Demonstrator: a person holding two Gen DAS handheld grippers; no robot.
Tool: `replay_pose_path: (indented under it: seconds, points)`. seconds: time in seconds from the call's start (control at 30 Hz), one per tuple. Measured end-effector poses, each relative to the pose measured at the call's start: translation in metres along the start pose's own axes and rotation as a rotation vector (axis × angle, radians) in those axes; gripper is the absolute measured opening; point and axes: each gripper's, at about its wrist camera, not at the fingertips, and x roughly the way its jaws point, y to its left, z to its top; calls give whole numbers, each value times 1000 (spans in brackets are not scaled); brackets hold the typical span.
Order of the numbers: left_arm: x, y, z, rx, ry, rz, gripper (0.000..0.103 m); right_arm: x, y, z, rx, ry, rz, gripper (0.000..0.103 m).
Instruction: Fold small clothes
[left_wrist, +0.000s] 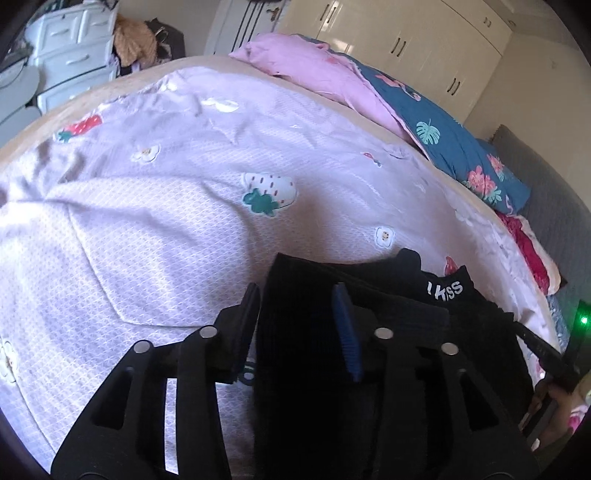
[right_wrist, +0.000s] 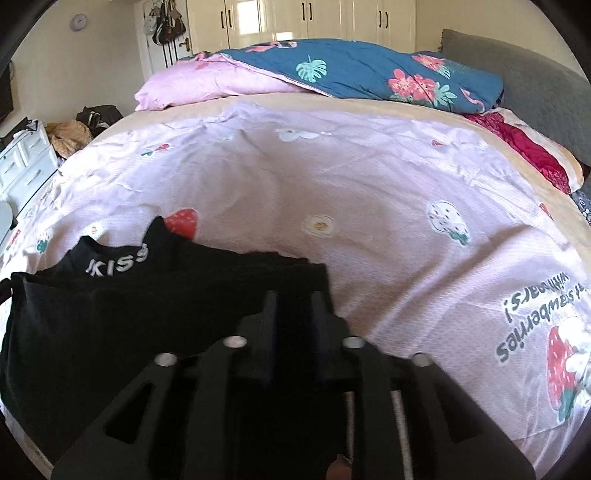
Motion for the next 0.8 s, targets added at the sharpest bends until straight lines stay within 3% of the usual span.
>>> replay_pose_path:
  seconds: [0.07,0.2,0.23,0.27,0.3,0.37,0.67,0.8]
  points:
    - [2,0,-1,9,21,-3,47,2,-5,-1,16,13,4,38]
    - [10,-5,-6,35,52,-19,47,6,-6,-2,24,27,55,34]
    - [11,-7,-7,45,54,-20,42,6,-6,-3,24,29,70,30]
    - [12,-8,-8,53,53,-16,29,7,-4,-4,17,31,75,19]
    - [13,-8,-8,59,50,-6,23,7,-3,-4,10,28,78,9]
    - [12,-5,-8,43,38,-26,9,3,-2,-4,5,10,91,8]
    - [-32,-11,5,73,-117,-51,4,-41,-28,13,155,-134,198,8]
    - [-28,-9,9,55,-130,-45,4,-44,-33,20,167,-174,203,8]
